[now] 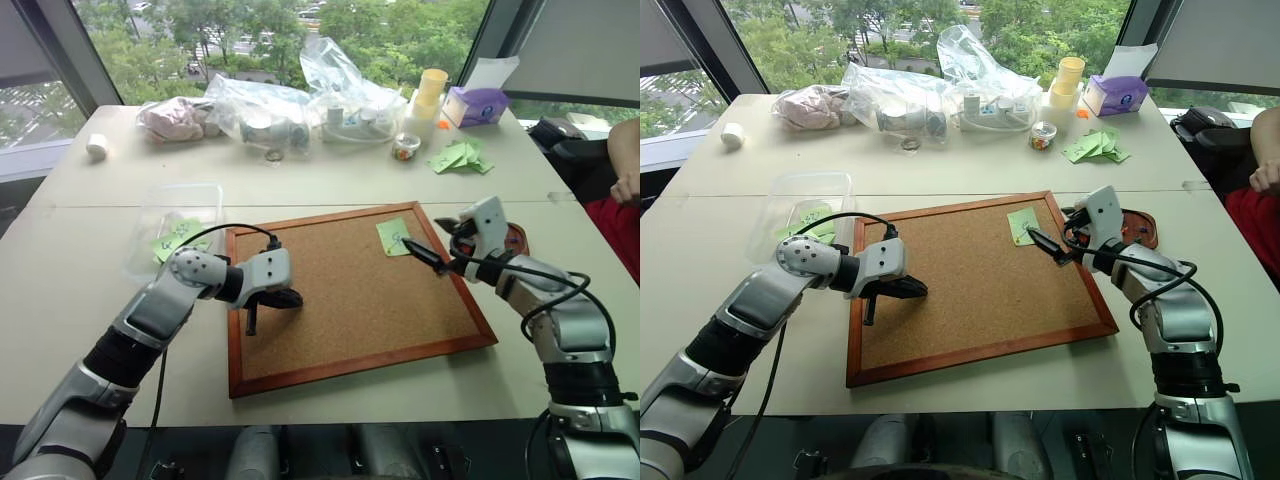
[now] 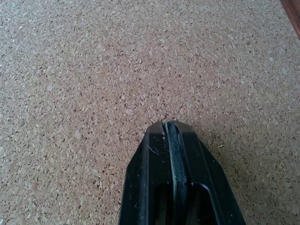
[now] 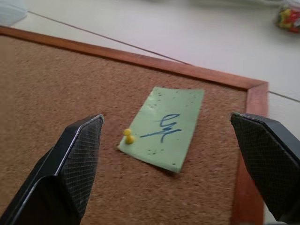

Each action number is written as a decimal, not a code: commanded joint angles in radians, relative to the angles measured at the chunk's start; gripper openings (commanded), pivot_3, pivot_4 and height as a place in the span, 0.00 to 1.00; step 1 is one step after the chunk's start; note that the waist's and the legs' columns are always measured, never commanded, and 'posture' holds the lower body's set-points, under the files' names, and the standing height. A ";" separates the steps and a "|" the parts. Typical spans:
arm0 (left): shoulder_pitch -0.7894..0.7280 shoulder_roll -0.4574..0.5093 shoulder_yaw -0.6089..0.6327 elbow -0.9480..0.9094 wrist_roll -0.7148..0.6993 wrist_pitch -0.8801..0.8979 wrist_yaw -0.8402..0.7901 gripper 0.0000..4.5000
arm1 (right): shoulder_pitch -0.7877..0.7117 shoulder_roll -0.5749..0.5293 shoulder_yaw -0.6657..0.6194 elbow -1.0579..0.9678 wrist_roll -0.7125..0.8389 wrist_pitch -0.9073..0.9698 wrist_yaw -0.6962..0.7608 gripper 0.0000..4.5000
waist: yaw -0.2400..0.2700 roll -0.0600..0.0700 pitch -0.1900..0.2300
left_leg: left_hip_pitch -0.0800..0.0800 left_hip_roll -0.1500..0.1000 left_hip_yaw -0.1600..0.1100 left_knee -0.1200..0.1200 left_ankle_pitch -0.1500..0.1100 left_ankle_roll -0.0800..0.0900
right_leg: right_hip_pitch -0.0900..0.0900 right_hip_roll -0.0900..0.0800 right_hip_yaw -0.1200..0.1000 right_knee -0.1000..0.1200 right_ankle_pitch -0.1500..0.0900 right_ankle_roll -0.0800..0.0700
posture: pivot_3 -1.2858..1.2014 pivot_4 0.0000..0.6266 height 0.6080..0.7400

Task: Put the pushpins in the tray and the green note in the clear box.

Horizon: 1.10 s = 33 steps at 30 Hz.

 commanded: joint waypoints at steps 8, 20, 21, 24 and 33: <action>0.004 0.002 0.009 -0.029 0.000 0.007 0.005 0.00 | -0.061 0.059 0.050 0.065 -0.003 -0.007 0.043 0.99 | -0.001 0.000 0.000 | 0.000 0.000 0.000 0.000 0.000 0.000 | 0.000 0.000 0.000 0.000 0.000 0.000 | 0.52 0.24 0.99; 0.015 -0.003 0.009 -0.044 -0.002 0.022 0.022 0.00 | -0.102 0.057 0.114 0.186 -0.065 0.007 0.084 0.38 | -0.001 0.000 0.000 | 0.000 0.000 0.000 0.000 0.000 0.000 | 0.000 0.000 0.000 0.000 0.000 0.000 | 0.52 0.24 0.99; 0.016 -0.003 0.009 -0.046 -0.003 0.023 0.023 0.00 | -0.102 0.058 0.115 0.189 -0.070 0.006 0.086 0.30 | -0.001 0.000 0.000 | 0.000 0.000 0.000 0.000 0.000 0.000 | 0.000 0.000 0.000 0.000 0.000 0.000 | 0.52 0.24 0.99; 0.020 -0.001 0.010 -0.051 -0.003 0.027 0.026 0.00 | -0.098 0.062 0.121 0.190 -0.087 0.004 0.087 0.03 | -0.002 0.000 0.000 | 0.000 0.000 0.000 0.000 0.000 0.000 | 0.000 0.000 0.000 0.000 0.000 0.000 | 0.52 0.24 0.99; 0.030 0.007 0.005 -0.059 0.000 0.032 0.022 0.00 | -0.086 0.068 0.100 0.159 -0.120 -0.068 0.070 0.03 | -0.004 -0.001 0.000 | 0.000 0.000 0.000 0.000 0.000 0.000 | 0.000 0.000 0.000 0.000 0.000 0.000 | 0.52 0.24 0.99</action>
